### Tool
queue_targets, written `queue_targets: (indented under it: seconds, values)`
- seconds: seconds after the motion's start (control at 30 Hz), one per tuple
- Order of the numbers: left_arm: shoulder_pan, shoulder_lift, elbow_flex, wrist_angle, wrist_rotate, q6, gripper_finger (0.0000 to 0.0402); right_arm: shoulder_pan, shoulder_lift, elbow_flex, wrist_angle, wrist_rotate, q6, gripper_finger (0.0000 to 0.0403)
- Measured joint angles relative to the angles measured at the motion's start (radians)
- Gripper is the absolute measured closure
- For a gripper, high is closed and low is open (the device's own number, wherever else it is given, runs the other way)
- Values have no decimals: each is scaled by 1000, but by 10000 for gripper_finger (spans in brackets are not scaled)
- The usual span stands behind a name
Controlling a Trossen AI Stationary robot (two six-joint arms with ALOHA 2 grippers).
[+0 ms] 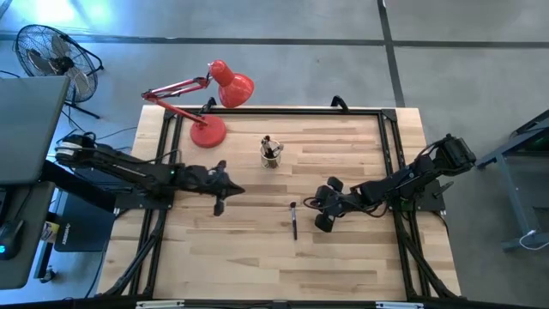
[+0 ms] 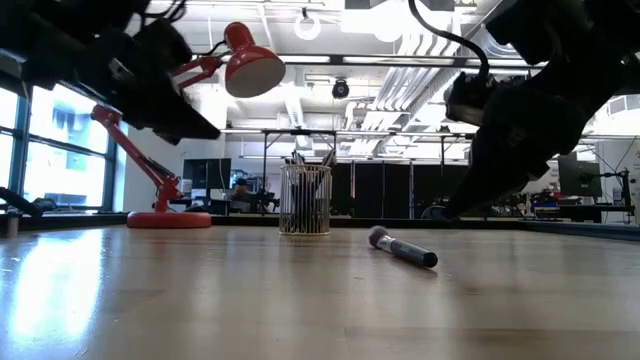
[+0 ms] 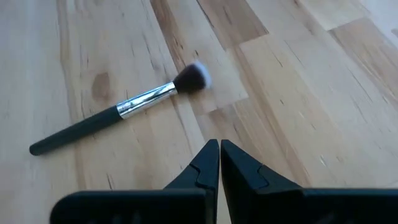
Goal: Put items in baskets/containers
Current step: Put the black powder brush into the gold pen holder
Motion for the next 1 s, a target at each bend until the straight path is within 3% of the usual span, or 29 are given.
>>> queue_targets:
  seconds: [0.27,0.47,0.63,0.8,1.0]
  values:
    - [1,-151,-114,47,-29,60,399,0,0,0,39,67,6,392]
    - [1,-202,-181,54,-30,85,399,0,0,3,243,110,-50,393]
    - [1,-252,-239,97,-77,93,400,0,1,132,267,177,-195,400]
    - [1,-318,-260,125,-70,112,401,-18,50,384,36,263,-245,401]
    - [1,-344,-260,101,-54,112,401,-80,204,751,-506,237,-9,401]
